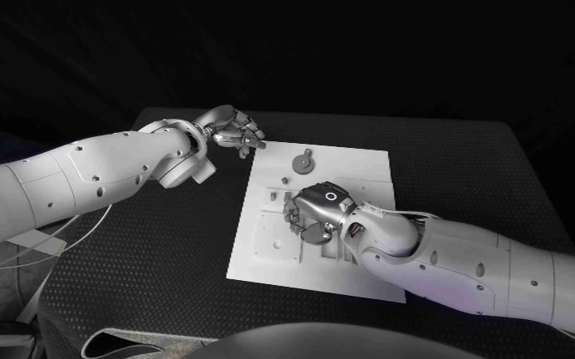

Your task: Assemble the parts on the task board

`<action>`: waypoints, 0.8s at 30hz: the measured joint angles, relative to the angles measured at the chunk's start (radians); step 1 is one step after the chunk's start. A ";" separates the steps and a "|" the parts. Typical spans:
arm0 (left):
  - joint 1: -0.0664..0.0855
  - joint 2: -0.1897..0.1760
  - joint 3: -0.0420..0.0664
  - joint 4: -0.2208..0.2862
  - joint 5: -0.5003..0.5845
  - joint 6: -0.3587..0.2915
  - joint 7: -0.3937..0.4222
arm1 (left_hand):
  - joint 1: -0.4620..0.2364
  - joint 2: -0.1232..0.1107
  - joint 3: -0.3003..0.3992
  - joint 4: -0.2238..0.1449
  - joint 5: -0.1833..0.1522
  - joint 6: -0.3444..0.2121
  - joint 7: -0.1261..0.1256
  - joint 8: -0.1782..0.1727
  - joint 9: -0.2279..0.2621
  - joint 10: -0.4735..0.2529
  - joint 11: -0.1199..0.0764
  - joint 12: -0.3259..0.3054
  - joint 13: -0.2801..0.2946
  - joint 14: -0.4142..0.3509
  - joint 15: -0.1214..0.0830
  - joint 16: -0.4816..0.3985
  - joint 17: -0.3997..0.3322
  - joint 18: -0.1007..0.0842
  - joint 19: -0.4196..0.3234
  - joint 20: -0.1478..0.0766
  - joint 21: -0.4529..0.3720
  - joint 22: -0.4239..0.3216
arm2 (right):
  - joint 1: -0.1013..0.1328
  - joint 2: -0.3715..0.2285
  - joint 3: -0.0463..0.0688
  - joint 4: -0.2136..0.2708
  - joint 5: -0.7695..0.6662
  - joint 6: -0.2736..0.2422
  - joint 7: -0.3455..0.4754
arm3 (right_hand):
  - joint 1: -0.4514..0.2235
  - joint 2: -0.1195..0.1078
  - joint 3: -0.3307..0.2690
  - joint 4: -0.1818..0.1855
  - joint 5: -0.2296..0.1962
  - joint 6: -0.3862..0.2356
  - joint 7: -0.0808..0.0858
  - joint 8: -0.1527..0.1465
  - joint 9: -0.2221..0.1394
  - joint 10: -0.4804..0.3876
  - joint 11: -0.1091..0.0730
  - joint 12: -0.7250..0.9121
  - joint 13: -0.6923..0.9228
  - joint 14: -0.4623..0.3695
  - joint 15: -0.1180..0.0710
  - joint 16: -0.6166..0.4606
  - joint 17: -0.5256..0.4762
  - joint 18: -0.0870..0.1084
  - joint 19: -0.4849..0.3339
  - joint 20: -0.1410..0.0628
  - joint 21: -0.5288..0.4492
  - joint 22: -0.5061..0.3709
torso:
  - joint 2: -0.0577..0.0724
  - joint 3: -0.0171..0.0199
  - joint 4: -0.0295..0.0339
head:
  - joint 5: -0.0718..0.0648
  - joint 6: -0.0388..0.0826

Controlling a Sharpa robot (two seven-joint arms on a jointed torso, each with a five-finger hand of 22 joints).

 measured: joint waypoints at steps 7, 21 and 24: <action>0.000 -0.001 0.000 0.002 0.000 0.000 0.000 | 0.000 0.000 0.000 0.000 0.000 0.000 0.000 0.000 0.000 0.000 0.000 0.000 0.000 0.000 0.000 0.000 0.000 0.000 0.000 0.000 0.000 0.000 | -0.001 0.003 0.000 -0.013 0.000 0.005 0.000 | 0.000 0.000 0.000 0.000 0.000 0.000 0.000 0.000 0.000 0.000 0.000 -0.001 0.001 0.000 0.000 0.000 0.000 0.000 -0.004 -0.001 0.000 0.000 | 0.000 -0.0012 0.0005 | 0.000 -0.002; 0.000 -0.003 0.000 0.004 0.000 -0.001 -0.001 | 0.000 0.000 0.000 0.000 0.000 0.000 0.000 0.000 0.000 0.000 0.000 0.000 0.000 0.000 0.000 0.000 0.002 -0.001 0.000 0.000 0.000 0.000 | -0.006 0.006 0.000 -0.018 0.001 0.015 0.000 | 0.000 0.000 0.001 0.002 -0.002 0.000 0.000 -0.003 0.000 0.000 0.000 -0.003 0.001 0.000 0.000 0.000 0.001 0.000 -0.004 -0.001 0.000 0.000 | 0.000 -0.0007 -0.0002 | 0.003 -0.002; 0.000 -0.003 0.000 0.004 0.000 -0.001 -0.001 | 0.000 0.000 0.000 0.000 0.000 0.000 0.000 0.000 0.000 0.000 0.000 0.000 0.000 0.000 0.000 0.000 0.003 -0.001 0.000 0.000 0.000 0.000 | -0.008 0.008 0.000 -0.021 0.001 0.017 0.000 | 0.000 0.000 0.001 0.002 0.002 0.000 0.000 -0.004 0.000 0.000 0.000 -0.003 0.001 0.000 0.000 -0.004 0.001 0.000 -0.004 -0.001 0.000 0.000 | 0.000 -0.0004 -0.0003 | 0.003 -0.002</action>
